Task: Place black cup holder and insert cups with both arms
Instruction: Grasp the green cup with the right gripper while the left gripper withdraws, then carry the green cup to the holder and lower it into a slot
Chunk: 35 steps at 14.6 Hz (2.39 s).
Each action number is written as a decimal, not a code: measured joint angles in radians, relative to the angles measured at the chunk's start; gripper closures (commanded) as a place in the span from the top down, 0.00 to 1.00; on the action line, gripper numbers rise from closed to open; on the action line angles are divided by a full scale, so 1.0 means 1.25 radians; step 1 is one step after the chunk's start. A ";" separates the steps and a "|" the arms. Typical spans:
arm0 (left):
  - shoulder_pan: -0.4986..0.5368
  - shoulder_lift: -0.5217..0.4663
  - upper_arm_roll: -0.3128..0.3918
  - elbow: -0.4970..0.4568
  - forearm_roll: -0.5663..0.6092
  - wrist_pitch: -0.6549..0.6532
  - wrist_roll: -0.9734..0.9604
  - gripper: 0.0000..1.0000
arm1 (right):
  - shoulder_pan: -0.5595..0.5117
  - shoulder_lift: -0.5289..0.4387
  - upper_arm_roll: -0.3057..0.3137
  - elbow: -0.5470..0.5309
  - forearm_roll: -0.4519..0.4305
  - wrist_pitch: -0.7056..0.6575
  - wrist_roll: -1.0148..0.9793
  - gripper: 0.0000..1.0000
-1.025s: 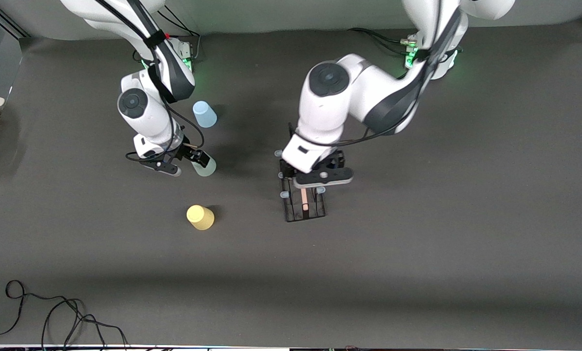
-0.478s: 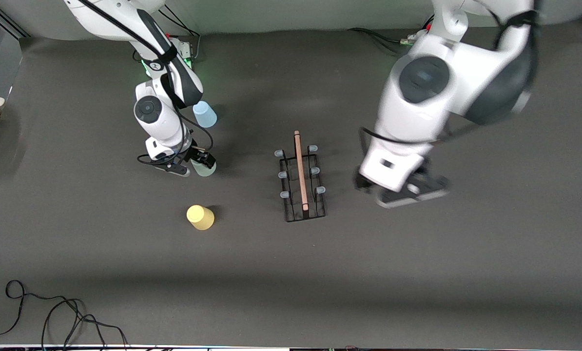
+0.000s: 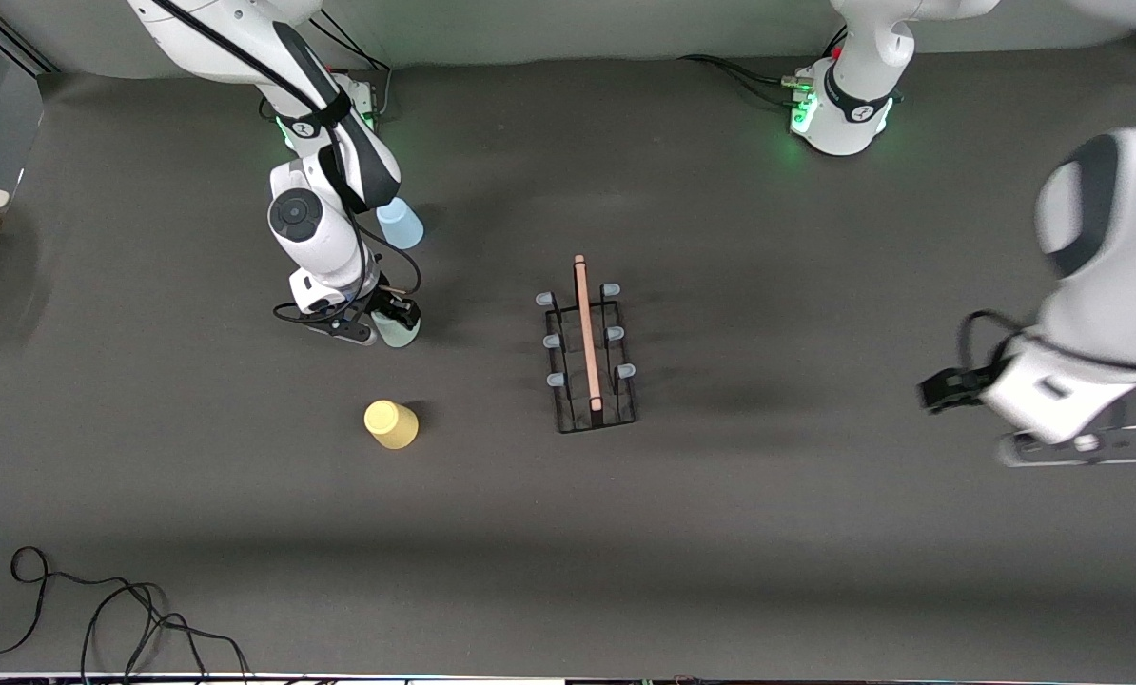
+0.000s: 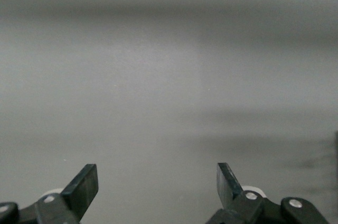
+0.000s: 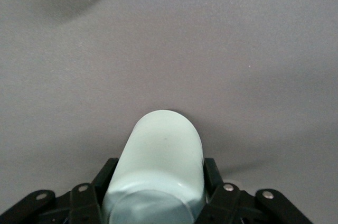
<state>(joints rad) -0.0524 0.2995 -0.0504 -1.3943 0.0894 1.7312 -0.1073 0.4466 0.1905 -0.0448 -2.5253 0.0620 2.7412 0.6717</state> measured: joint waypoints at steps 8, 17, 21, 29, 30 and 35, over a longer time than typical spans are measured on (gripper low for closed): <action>0.044 -0.254 -0.006 -0.236 -0.032 0.034 0.119 1.00 | 0.000 -0.169 -0.001 0.107 0.009 -0.301 0.005 0.00; 0.081 -0.248 0.003 -0.264 -0.078 0.047 0.199 1.00 | 0.149 -0.085 0.003 0.372 0.068 -0.437 0.255 0.00; 0.082 -0.248 0.003 -0.264 -0.078 0.053 0.199 1.00 | 0.235 0.045 0.005 0.512 0.069 -0.436 0.400 0.00; 0.083 -0.248 0.003 -0.264 -0.078 0.053 0.199 1.00 | 0.292 0.178 0.004 0.590 0.065 -0.392 0.467 0.15; 0.083 -0.248 0.003 -0.263 -0.078 0.053 0.199 1.00 | 0.293 0.185 0.004 0.590 0.063 -0.386 0.470 0.29; 0.085 -0.251 0.003 -0.255 -0.078 0.053 0.199 1.00 | 0.293 0.206 0.001 0.590 0.060 -0.370 0.473 0.98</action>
<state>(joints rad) 0.0534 -0.0144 -0.0466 -1.7129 -0.0081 1.7978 0.1417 0.8127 0.4486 -0.0439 -1.7875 0.1365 2.2783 1.2625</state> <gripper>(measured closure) 0.000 0.172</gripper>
